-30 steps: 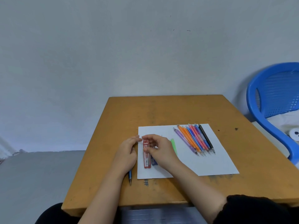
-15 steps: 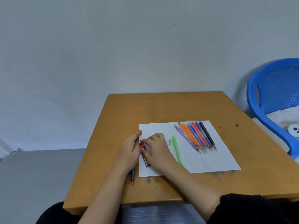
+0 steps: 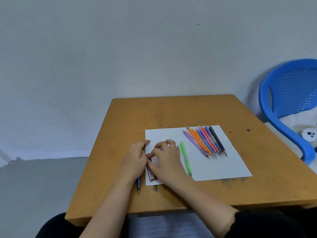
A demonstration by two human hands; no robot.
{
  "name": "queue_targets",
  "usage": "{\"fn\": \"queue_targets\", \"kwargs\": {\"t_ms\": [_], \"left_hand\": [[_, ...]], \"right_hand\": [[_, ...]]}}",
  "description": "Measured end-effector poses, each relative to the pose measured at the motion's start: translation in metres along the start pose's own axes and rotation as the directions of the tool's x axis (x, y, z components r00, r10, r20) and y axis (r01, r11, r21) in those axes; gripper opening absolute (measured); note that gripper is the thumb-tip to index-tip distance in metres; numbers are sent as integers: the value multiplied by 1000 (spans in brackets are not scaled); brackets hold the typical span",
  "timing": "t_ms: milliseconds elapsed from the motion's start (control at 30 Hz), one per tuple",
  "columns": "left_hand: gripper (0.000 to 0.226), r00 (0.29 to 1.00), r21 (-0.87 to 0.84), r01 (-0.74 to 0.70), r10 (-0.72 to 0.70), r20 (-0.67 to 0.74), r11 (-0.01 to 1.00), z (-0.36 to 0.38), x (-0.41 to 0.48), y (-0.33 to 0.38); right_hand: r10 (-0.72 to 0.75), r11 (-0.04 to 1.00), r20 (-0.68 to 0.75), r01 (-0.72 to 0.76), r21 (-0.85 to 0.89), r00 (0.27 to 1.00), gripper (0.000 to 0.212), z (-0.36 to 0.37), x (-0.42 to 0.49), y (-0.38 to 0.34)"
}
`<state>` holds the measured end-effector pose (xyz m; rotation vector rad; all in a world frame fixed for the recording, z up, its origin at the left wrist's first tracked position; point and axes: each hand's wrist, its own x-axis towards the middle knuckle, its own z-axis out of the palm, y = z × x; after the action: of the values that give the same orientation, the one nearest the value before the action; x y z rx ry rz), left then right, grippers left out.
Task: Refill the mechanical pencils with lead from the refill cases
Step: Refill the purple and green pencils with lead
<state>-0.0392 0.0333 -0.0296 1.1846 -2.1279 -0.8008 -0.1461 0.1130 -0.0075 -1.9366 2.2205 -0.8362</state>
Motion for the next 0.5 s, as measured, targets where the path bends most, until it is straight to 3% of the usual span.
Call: {"fn": "queue_targets", "kwargs": {"t_ms": [300,500], "left_hand": [[41,995,14,60,-59,-83,998,-5,-1,7],[36,992,15,85,-84,-94,996,-5,0,9]], "right_hand": [[172,980,137,-183,75,976,38,-54,46,32],[252,960,381,-280,19,890,64,-68,67,61]]}}
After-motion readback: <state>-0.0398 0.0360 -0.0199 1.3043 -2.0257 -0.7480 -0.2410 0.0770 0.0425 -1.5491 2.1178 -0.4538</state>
